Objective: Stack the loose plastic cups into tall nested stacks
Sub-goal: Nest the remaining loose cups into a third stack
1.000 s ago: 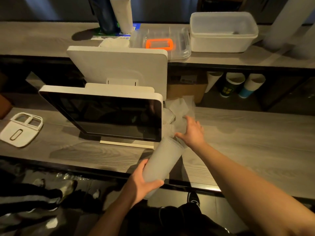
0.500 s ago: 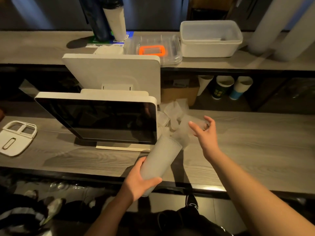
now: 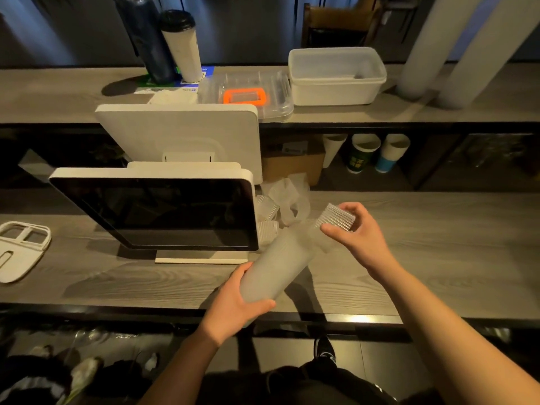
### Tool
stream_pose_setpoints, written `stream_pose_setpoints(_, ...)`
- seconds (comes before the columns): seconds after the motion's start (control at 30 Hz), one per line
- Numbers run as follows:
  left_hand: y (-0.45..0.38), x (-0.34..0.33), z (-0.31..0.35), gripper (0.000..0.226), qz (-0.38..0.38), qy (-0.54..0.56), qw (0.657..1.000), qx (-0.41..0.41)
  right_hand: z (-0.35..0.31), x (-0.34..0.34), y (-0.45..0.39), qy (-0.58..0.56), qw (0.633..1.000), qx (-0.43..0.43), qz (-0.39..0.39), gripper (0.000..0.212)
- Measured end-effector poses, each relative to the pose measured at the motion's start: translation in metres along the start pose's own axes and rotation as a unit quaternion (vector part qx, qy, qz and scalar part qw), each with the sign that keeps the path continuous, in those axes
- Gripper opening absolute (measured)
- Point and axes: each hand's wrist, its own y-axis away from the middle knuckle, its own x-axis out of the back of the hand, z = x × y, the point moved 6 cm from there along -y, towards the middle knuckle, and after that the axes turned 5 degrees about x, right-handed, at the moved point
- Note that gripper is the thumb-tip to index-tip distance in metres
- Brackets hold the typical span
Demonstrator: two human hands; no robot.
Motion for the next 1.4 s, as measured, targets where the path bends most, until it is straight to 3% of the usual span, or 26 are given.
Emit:
stream_pose_setpoints(0.17,0.000,0.004,0.002,0.082,0.015,-0.047,0.999,-0.022,-0.011,-0.009,0.001,0.041,0.993,-0.004,-0.109,0.055)
stream_pose_setpoints(0.3,0.003,0.006,0.006,0.085,0.022,-0.067,0.997,-0.034,-0.016,-0.013,0.004,0.074,0.989,-0.006,-0.129,0.064)
stream_pose_setpoints(0.43,0.005,0.007,0.007,0.087,0.026,-0.081,0.996,-0.042,-0.021,-0.024,0.004,0.112,0.979,0.018,-0.170,0.049)
stream_pose_setpoints(0.67,0.003,0.002,0.012,0.083,0.036,-0.042,0.998,-0.035,-0.014,-0.060,0.019,0.043,0.975,-0.011,-0.219,0.050)
stream_pose_setpoints(0.77,-0.002,-0.003,0.008,0.083,0.031,-0.008,0.999,-0.014,-0.004,-0.061,0.011,0.011,0.980,-0.033,-0.194,0.055)
stream_pose_setpoints(0.83,-0.005,-0.006,0.004,0.084,0.030,0.022,0.999,0.009,0.006,-0.052,-0.002,-0.016,0.990,-0.049,-0.133,0.057)
stream_pose_setpoints(0.97,-0.009,-0.013,0.002,0.091,0.039,0.067,0.996,0.046,0.036,-0.031,-0.030,0.010,0.996,-0.073,-0.049,0.042)
stream_pose_setpoints(1.2,-0.019,-0.034,-0.007,0.114,0.035,0.079,0.989,0.123,0.106,-0.041,-0.065,0.203,0.966,-0.113,-0.116,0.095)
stream_pose_setpoints(1.4,-0.023,-0.038,-0.012,0.116,0.051,0.106,0.981,0.155,0.125,-0.074,-0.077,0.249,0.947,-0.094,-0.180,0.103)
